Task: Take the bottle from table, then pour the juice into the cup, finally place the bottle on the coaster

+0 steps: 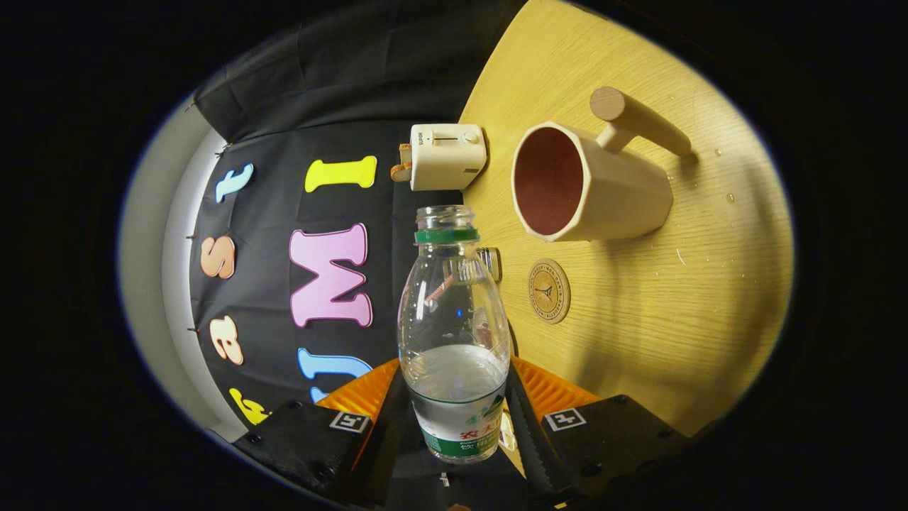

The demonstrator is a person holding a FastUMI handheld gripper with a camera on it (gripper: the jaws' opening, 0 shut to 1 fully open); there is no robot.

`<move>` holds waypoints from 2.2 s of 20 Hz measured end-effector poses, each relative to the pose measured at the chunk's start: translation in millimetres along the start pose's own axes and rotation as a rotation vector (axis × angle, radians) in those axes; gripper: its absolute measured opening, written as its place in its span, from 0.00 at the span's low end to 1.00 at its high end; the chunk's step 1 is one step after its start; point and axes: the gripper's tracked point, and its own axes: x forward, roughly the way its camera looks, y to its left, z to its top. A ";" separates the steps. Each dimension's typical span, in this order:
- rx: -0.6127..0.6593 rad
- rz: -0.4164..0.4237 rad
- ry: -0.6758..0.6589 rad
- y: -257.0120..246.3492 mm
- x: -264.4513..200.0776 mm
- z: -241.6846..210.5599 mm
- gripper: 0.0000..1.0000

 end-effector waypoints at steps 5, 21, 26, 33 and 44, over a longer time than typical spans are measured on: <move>0.039 0.003 -0.005 2.9 0.2 1.1 0.74; 0.146 -0.016 0.023 2.0 -1.6 -0.6 0.74; 0.177 -0.027 0.038 0.8 -1.9 -1.7 0.74; 0.208 -0.030 0.045 1.5 -2.3 2.1 0.74; 0.242 -0.031 0.072 4.7 -2.5 -0.4 0.74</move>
